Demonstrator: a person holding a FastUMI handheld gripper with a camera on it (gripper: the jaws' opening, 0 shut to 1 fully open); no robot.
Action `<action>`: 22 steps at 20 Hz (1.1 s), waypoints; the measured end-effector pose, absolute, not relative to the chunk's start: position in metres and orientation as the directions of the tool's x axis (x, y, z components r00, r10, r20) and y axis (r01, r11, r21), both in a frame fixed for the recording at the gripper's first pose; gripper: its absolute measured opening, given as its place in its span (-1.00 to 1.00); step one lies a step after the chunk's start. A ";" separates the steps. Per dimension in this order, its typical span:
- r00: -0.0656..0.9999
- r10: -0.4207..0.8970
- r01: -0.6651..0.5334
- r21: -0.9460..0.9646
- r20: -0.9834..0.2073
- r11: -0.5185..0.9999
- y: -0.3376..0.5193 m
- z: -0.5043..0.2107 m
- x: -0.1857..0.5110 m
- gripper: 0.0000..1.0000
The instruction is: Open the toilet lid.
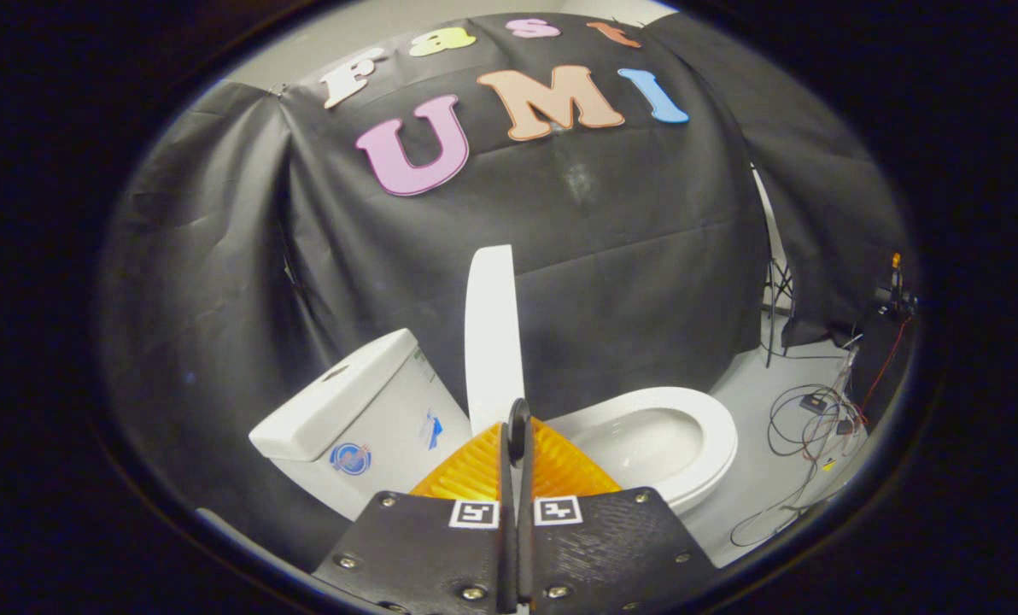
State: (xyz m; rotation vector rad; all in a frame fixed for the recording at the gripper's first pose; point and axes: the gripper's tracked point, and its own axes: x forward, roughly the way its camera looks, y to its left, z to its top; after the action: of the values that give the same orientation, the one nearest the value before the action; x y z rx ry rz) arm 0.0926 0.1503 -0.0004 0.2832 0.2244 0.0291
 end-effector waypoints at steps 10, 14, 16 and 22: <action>0.974 0.098 -0.051 0.223 -0.202 0.973 0.194 0.009 0.091 -0.98; 0.972 0.124 -0.085 0.194 -0.200 0.977 0.214 0.010 0.090 -0.98; 0.969 0.144 -0.107 0.185 -0.200 0.977 0.224 0.010 0.090 -0.98; 0.965 0.191 -0.154 0.198 -0.181 0.968 0.242 0.010 0.089 -0.98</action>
State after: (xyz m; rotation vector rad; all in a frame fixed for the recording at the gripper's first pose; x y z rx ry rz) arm 0.0889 0.2416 0.0099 0.1837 0.2003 0.1755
